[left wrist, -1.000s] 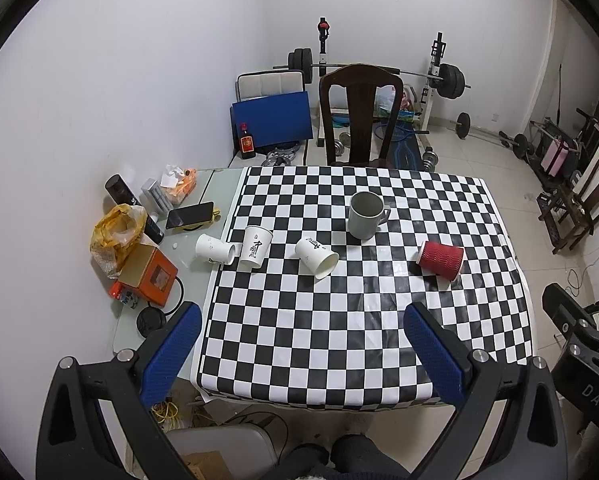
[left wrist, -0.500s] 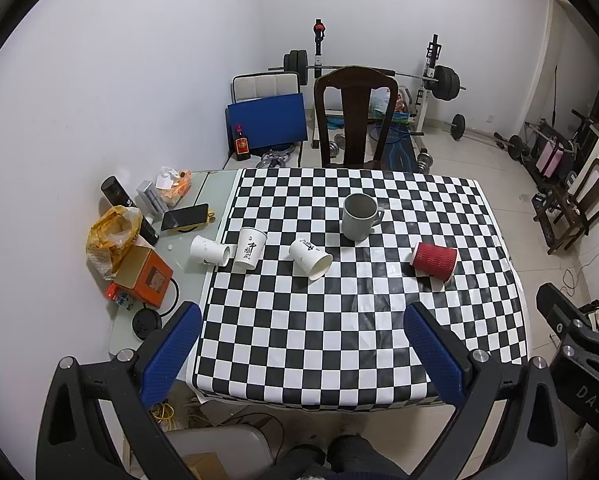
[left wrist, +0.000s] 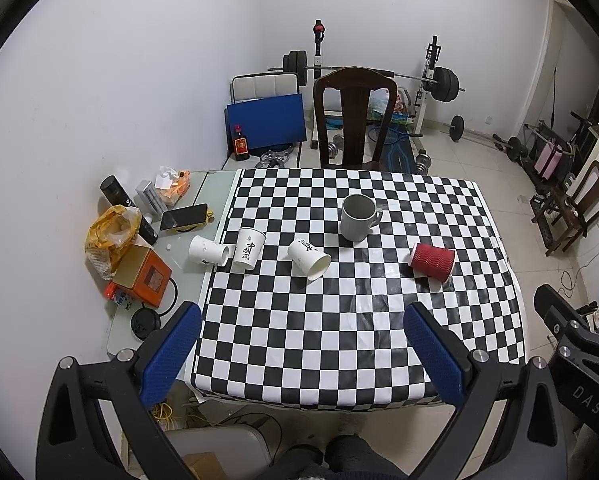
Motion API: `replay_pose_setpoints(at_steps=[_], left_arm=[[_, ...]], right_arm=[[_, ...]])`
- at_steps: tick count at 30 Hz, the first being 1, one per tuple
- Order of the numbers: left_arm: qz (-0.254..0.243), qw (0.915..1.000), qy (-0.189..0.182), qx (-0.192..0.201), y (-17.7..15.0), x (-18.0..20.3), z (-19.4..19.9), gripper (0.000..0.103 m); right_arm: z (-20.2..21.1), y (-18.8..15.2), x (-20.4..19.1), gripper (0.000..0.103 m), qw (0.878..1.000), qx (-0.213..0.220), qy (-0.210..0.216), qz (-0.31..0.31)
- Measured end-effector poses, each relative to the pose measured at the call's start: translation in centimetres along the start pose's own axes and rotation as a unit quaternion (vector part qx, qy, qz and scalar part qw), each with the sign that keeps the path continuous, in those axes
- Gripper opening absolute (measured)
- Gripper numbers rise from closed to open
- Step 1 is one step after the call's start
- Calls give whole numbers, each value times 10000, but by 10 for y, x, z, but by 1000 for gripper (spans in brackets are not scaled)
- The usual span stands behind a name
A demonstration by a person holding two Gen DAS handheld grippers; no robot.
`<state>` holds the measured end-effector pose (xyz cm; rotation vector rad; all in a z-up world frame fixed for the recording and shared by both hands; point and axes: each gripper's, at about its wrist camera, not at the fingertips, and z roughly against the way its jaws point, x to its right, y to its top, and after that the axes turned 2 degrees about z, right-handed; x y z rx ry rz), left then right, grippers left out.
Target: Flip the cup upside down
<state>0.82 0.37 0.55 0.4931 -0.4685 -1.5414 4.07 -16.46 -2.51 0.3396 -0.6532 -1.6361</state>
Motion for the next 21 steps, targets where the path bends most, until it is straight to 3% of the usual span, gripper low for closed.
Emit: replay_pose_setpoints(at_steps=[21], left_arm=[[13, 10000, -18, 9, -1, -1, 0, 103]], right_arm=[[0, 0, -1, 103, 10000, 17, -7, 5]])
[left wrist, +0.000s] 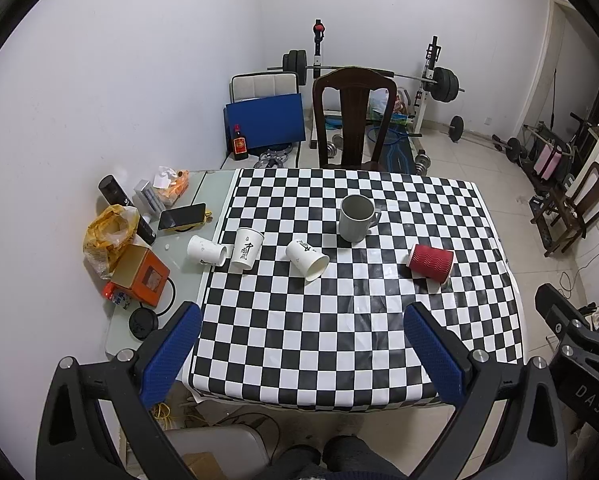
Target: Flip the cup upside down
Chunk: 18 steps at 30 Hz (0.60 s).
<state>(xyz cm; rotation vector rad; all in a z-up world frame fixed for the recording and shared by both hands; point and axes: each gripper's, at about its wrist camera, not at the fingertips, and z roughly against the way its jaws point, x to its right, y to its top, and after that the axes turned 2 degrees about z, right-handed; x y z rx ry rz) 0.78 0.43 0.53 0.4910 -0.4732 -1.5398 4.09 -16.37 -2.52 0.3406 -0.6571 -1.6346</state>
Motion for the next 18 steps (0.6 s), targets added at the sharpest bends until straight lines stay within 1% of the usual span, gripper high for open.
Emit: replay_pose_setpoints(at_steps=[4, 5, 8, 10, 12, 15, 18], left_arm=[[13, 10000, 14, 4, -1, 0, 0, 103], [21, 10000, 32, 0, 8, 6, 1, 103], [145, 9997, 186, -77, 15, 1, -10, 103], [261, 9989, 354, -168, 18, -2, -26, 103], [348, 9972, 609, -261, 10, -7, -48, 103], [555, 9918, 1012, -554, -3, -21, -91, 103], [802, 9809, 1495, -955, -19, -51, -134, 103]], right_arm=[[-1, 1, 0, 103, 10000, -8, 12, 6], [-2, 1, 0, 103, 10000, -11, 16, 2], [-1, 6, 3, 103, 10000, -28, 40, -14], [-6, 16, 9, 103, 10000, -13, 91, -2], [-24, 21, 4, 103, 9998, -62, 149, 132], [-73, 21, -11, 103, 9978, -402, 285, 448], [-129, 15, -37, 103, 9919, -833, 544, 788]])
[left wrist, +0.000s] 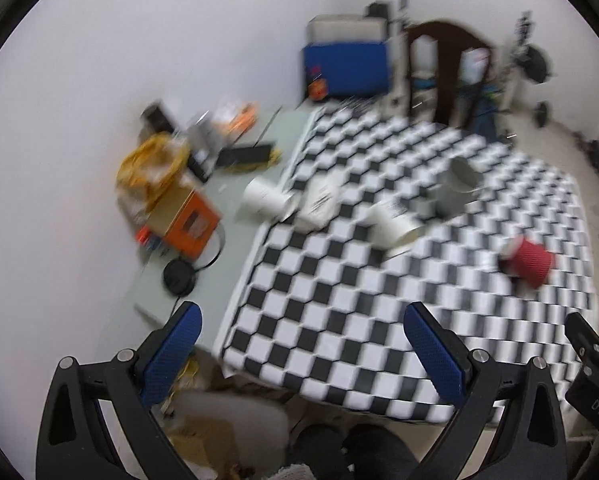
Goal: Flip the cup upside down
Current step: 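Reach the left tool to the white bird-print cup and grasp it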
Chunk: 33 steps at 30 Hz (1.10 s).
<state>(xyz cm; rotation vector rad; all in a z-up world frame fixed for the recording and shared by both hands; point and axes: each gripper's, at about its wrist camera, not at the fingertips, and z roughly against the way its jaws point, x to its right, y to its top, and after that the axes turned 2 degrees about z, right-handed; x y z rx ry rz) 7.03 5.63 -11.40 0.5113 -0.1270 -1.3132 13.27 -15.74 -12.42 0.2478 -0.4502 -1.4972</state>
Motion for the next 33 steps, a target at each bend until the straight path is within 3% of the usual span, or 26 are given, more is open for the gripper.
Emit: replay_pose_setpoints(at_steps=[6, 9, 12, 15, 17, 22, 26, 33], left_arm=[[496, 9949, 514, -717, 4, -40, -80, 103], [774, 9902, 529, -1036, 15, -59, -116, 103], [1191, 9827, 299, -1384, 33, -80, -161, 103], [1610, 9728, -123, -1659, 55, -94, -197, 102], [1819, 9681, -375, -1682, 70, -98, -215, 93], [2011, 9592, -844, -1802, 114, -95, -265, 92], [2189, 9492, -1063, -1995, 144, -93, -306, 92], [2028, 9481, -997, -2236, 173, -80, -356, 92]], right_arm=[[-108, -5, -64, 101, 9947, -682, 425, 640], [-155, -4, -102, 89, 9890, -1036, 641, 834], [-198, -2, -136, 80, 9835, -1335, 669, 1018], [-237, 2, -158, 80, 9793, -1683, 629, 937], [-258, 5, -168, 80, 9782, -1850, 503, 801], [-298, 13, -180, 80, 9760, -2156, 134, 268], [-317, 16, -183, 80, 9730, -2304, -28, -104], [-338, 18, -190, 80, 9659, -2526, -298, -485]])
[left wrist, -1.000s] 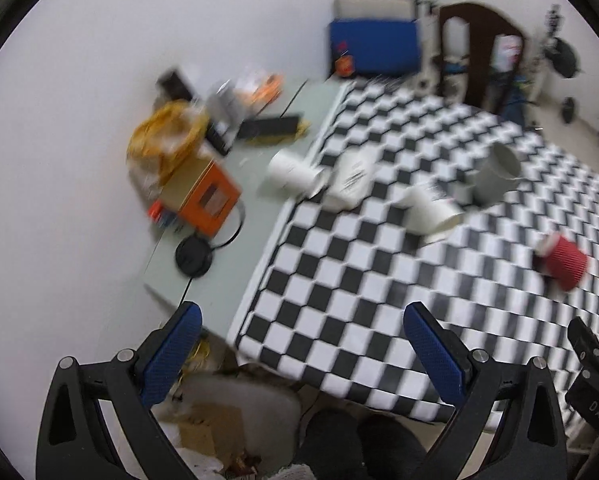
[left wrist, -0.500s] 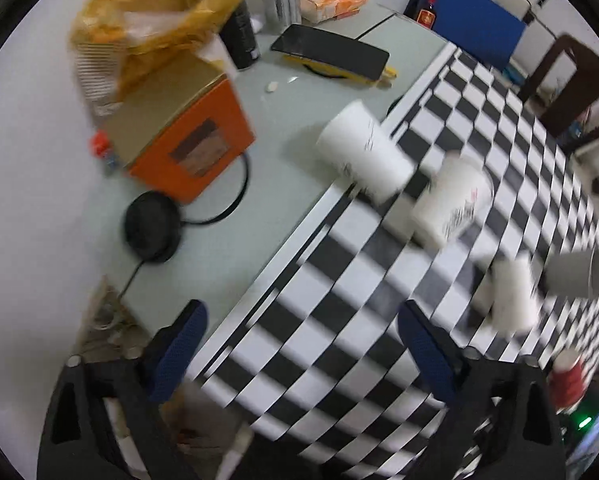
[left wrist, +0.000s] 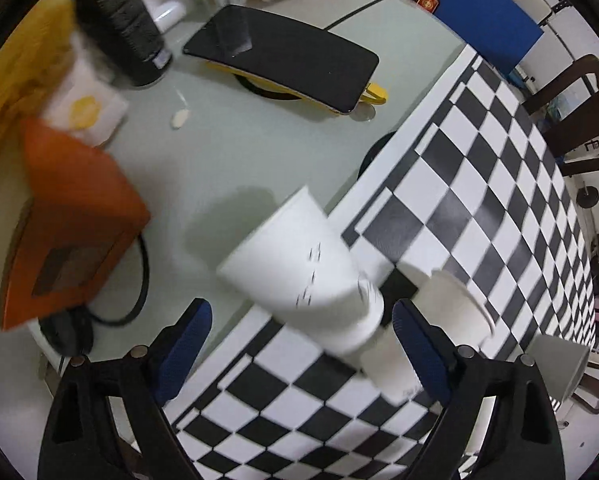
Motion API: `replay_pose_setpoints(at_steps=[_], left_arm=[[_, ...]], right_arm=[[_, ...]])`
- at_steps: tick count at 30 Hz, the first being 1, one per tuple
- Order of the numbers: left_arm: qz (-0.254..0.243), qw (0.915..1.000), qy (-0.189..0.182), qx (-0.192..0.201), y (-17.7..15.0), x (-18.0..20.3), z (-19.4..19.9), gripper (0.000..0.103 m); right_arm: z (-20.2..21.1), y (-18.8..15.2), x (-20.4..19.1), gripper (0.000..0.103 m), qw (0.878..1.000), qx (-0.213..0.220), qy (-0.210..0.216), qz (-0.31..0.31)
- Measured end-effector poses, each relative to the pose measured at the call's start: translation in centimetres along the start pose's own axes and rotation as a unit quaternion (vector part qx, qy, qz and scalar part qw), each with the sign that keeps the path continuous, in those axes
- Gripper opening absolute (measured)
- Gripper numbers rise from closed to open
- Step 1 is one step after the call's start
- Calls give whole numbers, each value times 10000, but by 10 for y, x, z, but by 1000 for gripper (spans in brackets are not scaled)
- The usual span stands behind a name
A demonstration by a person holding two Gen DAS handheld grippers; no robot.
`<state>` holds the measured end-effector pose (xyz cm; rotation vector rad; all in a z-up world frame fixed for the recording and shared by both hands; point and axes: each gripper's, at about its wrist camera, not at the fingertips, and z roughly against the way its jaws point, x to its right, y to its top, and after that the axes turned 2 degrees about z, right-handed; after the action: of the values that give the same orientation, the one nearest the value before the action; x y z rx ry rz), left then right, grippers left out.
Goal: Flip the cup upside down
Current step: 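Reach the left tool to the white bird-print cup and grasp it, then lift the bird-print cup with the left tool toward the right tool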
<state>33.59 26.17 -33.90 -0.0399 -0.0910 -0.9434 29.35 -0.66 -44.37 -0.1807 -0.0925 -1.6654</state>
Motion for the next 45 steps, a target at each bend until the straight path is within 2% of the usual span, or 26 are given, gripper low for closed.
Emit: replay_pose_setpoints(at_steps=[4, 6, 7, 10, 16, 21, 26, 29, 34, 38, 41, 45], left_arm=[[-32, 9999, 71, -101, 17, 5, -17, 92], [-124, 9998, 145, -59, 23, 8, -21, 76], [-223, 9996, 192, -10, 25, 10, -23, 75], [-621, 9970, 394, 249, 27, 22, -19, 65], [-1172, 9887, 656, 663, 16, 27, -3, 63], [-1485, 9786, 909, 1093, -8, 21, 23, 62], [-1758, 9669, 1167, 1432, -54, 12, 54, 62], [-1947, 9637, 1125, 1441, -98, 20, 73, 62], [-2503, 9557, 946, 1229, -182, 61, 79, 62], [-3002, 9476, 706, 828, -244, 103, 57, 62], [-3311, 9417, 459, 383, -289, 139, 27, 62], [-3785, 9251, 291, 73, -333, 188, -11, 62]], right_arm=[[-10, 8, -6, 80, 9998, -147, -71, -60], [-13, 9, -13, 80, 9997, -224, -97, -89], [-15, 10, -14, 80, 9996, -253, -95, -105], [-18, 11, -16, 80, 9995, -285, -134, -102], [-13, 19, -10, 80, 9997, -209, -101, -38], [2, 8, 3, 80, 10000, -10, 60, 7], [18, -6, 21, 80, 9992, 223, 330, 106], [25, -17, 39, 80, 9982, 319, 464, 186], [24, -35, 85, 80, 9971, 284, 644, 282], [10, -42, 134, 80, 9981, 180, 566, 187], [-4, -48, 182, 80, 9990, 61, 450, -42], [-20, -59, 232, 80, 9988, -35, 337, -345]])
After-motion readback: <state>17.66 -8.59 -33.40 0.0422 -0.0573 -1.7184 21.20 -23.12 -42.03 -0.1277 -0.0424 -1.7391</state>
